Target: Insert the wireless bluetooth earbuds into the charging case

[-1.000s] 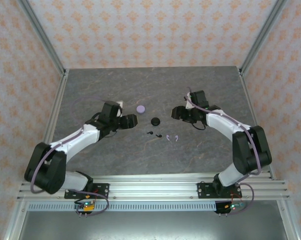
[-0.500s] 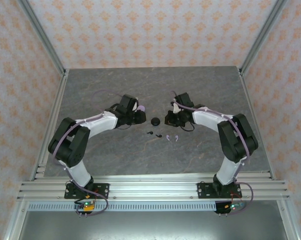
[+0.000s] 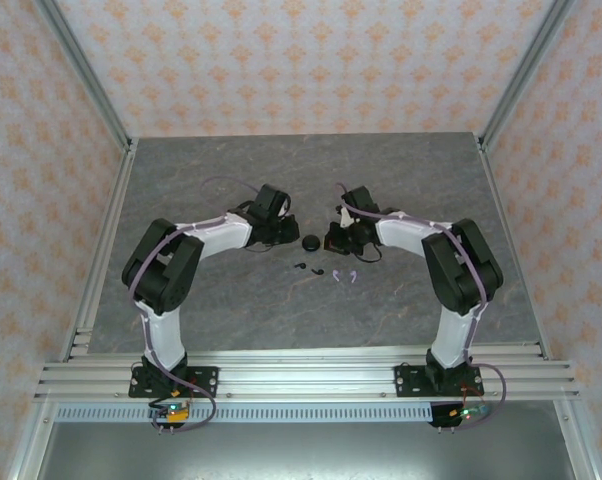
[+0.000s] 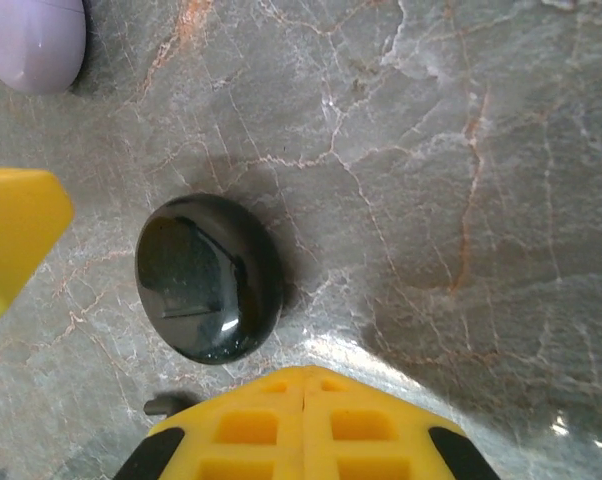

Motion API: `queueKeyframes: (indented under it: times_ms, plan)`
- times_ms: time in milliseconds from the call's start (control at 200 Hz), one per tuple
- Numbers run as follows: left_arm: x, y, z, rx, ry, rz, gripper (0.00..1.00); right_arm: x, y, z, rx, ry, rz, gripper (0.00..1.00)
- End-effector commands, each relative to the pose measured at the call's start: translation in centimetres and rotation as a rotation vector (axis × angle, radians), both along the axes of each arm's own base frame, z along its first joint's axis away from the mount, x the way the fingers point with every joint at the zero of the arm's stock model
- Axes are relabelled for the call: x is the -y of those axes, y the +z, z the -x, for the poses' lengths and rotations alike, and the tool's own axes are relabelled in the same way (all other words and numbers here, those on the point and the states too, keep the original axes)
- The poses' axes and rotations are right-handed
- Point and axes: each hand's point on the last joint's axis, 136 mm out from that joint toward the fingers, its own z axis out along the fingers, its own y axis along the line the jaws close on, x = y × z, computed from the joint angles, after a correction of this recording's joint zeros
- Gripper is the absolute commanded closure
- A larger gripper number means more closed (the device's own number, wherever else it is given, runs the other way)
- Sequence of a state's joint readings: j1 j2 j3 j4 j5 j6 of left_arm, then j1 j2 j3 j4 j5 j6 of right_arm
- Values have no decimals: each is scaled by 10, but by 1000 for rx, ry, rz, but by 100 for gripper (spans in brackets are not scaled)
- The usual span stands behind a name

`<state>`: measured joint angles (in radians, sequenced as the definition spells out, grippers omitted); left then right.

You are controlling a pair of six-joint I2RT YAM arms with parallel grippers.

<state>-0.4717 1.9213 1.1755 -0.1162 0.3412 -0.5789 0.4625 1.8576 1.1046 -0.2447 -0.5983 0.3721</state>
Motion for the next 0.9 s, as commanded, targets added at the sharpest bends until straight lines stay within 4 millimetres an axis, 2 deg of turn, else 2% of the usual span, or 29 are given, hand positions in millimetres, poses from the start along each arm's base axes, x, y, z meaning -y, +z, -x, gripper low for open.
queueKeyframes:
  times_ms: [0, 320, 541, 896]
  plan:
    - [6, -6, -1, -27, -5, -7, 84, -8, 4, -9, 5, -6, -16, 94]
    - [9, -25, -1, -89, -41, -46, 84, -11, -6, -16, -22, -13, -8, 94]
    - [12, -31, 13, -118, -72, -31, 83, -15, -8, -22, -28, -13, -9, 95]
    - [16, -33, 38, -157, -116, -20, 82, -10, -17, -30, -36, -28, 51, 95]
